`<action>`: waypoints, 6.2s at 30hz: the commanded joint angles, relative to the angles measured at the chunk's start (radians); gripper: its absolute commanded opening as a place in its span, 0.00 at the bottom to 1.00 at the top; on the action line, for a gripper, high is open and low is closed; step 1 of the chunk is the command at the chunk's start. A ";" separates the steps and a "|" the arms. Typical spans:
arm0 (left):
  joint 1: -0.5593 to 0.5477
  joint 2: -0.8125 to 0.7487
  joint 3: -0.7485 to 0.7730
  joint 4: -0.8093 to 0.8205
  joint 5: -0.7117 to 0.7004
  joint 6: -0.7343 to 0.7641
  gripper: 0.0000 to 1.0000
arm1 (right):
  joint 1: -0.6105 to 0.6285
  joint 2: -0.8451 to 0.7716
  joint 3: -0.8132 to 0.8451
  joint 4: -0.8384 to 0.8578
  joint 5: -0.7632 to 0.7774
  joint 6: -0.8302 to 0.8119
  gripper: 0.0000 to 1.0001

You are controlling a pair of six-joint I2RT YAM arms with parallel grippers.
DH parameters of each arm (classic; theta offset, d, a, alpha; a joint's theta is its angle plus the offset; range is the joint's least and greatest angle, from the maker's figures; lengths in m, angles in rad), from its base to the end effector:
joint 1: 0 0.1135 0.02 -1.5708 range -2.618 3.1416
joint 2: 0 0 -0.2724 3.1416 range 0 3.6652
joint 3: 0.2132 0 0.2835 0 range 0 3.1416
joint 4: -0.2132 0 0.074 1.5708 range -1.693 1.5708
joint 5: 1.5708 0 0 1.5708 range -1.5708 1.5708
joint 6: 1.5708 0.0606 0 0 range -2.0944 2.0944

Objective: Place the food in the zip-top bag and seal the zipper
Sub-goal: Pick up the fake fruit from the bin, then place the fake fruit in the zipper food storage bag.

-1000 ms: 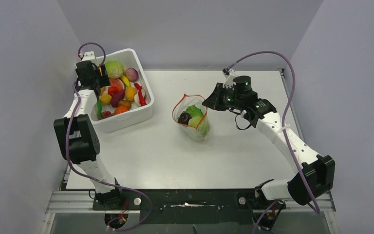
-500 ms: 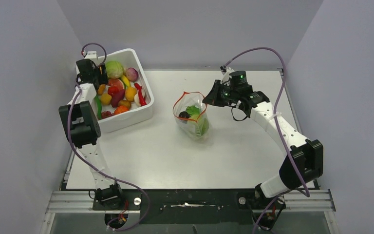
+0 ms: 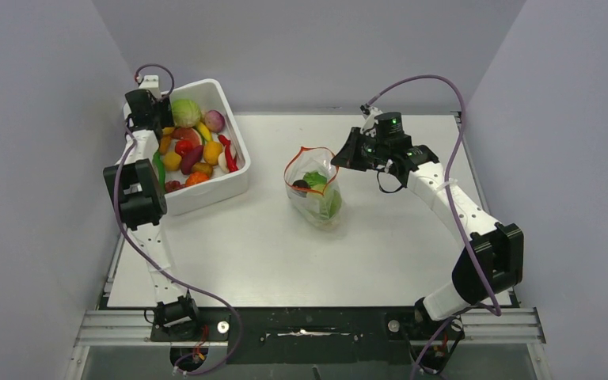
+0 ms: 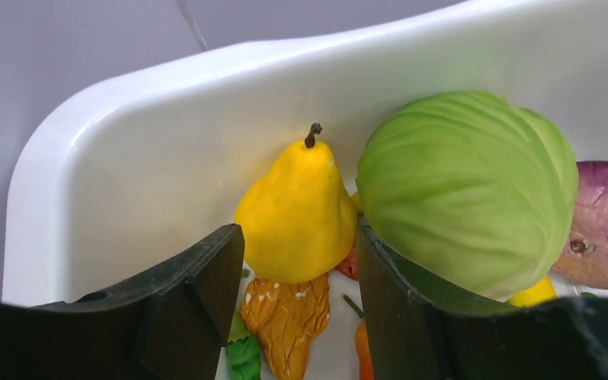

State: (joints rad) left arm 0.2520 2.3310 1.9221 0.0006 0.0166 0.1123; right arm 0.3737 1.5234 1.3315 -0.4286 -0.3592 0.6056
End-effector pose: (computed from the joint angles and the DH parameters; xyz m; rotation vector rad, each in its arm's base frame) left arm 0.5903 0.1510 0.2023 -0.1278 1.9815 0.2201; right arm 0.3617 0.1647 0.3156 0.0526 2.3061 0.9237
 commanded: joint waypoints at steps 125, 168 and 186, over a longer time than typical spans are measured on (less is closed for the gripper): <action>-0.391 -1.222 -0.970 0.166 0.696 -0.568 0.28 | 0.105 -0.223 -0.130 0.077 0.023 -0.040 0.00; -0.792 -0.979 -0.922 0.145 0.437 -0.400 0.46 | 0.143 -0.244 -0.117 0.094 0.034 0.006 0.00; -0.798 -1.056 -0.867 0.006 0.317 -0.335 0.60 | 0.143 -0.241 -0.120 0.097 0.041 0.014 0.00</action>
State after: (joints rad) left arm -0.5419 1.3548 0.9981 0.0277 0.4133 -0.2546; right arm 0.5121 1.3132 1.1725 -0.3759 -0.3317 0.6106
